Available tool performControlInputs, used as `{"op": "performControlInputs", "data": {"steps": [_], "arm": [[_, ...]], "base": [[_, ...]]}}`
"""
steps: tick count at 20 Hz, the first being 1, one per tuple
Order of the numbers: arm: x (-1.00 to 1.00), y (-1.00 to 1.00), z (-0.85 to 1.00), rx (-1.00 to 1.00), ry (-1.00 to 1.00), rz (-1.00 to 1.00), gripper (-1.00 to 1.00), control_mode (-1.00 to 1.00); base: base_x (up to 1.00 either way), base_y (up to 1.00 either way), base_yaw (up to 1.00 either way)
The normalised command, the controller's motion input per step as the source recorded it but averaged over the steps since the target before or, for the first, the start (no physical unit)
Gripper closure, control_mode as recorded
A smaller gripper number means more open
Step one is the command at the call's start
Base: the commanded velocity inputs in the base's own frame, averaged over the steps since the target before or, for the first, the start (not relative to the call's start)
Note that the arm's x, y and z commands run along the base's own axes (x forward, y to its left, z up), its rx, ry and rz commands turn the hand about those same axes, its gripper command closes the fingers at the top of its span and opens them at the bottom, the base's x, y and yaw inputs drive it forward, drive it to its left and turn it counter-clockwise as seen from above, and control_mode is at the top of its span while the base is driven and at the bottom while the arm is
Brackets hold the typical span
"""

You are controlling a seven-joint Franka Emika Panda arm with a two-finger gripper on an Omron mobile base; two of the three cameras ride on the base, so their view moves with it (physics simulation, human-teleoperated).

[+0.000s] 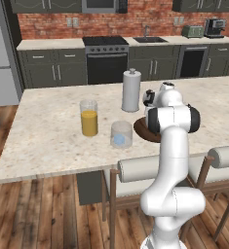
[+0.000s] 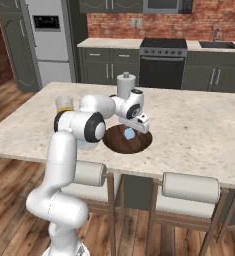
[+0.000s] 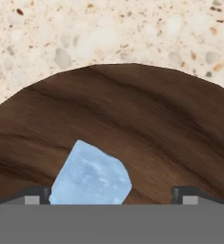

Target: There are two ice cubes in the ice bowl. Place both ice cubes in the glass cup.

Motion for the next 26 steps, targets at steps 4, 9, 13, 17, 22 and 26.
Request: {"op": "performControlInputs", "data": {"steps": [4,9,13,17,22,26], "arm": [[0.0,0.0,-0.07,0.0,0.0,0.0,-1.0,-1.0],[0.0,0.0,-0.09,0.0,0.0,0.0,-1.0,-1.0],[0.0,0.0,-0.14,0.0,0.01,0.0,-1.0,-1.0],[0.0,0.0,-0.17,0.0,0.02,0.0,-1.0,-1.0],[-0.01,0.06,-0.16,0.0,0.03,0.0,-1.0,-1.0],[-0.11,0.04,-0.23,0.0,0.04,0.0,-1.0,-1.0]], "base": [[0.0,0.0,0.0],[0.0,0.0,0.0],[0.0,0.0,0.0],[0.0,0.0,0.0],[0.0,0.0,0.0],[0.0,0.0,0.0]]}}
